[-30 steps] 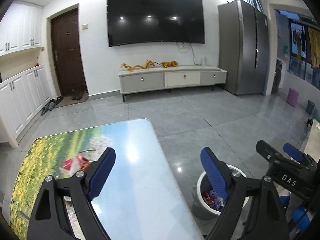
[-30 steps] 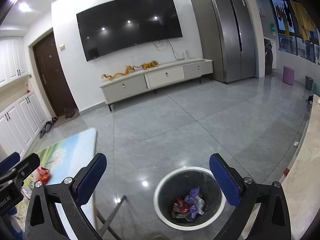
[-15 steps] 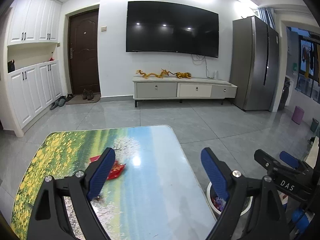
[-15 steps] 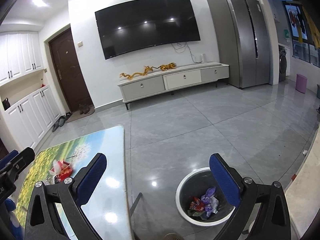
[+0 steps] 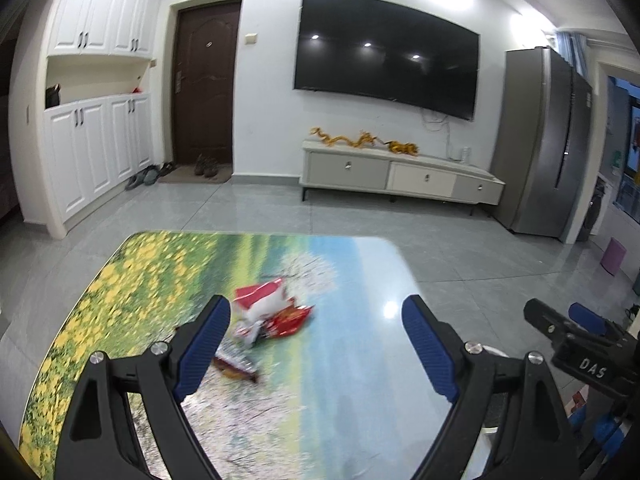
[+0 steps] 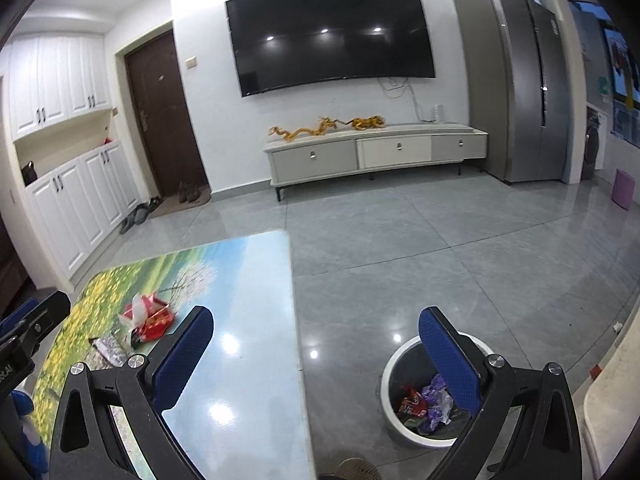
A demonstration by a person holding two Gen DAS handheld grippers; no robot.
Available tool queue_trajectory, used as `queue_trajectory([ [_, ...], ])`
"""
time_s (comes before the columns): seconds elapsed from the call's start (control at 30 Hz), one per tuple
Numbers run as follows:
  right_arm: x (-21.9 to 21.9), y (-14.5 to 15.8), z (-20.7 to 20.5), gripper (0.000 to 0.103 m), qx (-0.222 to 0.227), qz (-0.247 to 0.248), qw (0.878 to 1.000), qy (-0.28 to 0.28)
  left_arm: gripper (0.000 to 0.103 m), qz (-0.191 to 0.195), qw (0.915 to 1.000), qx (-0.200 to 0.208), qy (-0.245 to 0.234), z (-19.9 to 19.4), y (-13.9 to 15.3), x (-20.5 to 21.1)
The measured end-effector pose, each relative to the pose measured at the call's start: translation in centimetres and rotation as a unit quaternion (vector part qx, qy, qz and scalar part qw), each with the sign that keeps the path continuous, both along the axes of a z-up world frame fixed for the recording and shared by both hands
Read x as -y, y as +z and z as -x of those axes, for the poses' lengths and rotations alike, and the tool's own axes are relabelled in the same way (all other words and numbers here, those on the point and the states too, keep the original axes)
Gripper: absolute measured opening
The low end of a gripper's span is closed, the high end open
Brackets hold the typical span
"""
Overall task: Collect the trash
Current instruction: 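Move both open tools back over the table toward the remaining trash, then lower both tools toward the brown chocolate wrapper and red chip bag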
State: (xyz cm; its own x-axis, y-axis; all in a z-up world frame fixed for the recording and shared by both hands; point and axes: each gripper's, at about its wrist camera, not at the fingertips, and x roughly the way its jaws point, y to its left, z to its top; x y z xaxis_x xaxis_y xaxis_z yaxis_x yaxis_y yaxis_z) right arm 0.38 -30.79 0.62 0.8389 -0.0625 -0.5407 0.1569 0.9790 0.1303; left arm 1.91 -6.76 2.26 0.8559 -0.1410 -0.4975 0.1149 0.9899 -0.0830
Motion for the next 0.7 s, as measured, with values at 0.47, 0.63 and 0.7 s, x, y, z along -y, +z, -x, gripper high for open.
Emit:
queue_trajectory([
  [0.47,-5.8,-2.1,-3.5,0.103,-0.032,-0.009,0.997,0.073,0.087,0.024,0.9977,-0.039,0.051,-1.9,-3.3,-7.1],
  [0.63,-7.9,-3.0,-4.4,0.103,-0.048,-0.003,0.995,0.093,0.087,0.030,0.9961,-0.065,0.050,-2.2,-4.8,-8.6],
  [0.7,-8.5,-3.3,-4.7,0.103,-0.053,-0.001,0.994,0.099,0.087,0.034,0.9952,-0.076,0.051,-2.2,-5.5,-9.2],
])
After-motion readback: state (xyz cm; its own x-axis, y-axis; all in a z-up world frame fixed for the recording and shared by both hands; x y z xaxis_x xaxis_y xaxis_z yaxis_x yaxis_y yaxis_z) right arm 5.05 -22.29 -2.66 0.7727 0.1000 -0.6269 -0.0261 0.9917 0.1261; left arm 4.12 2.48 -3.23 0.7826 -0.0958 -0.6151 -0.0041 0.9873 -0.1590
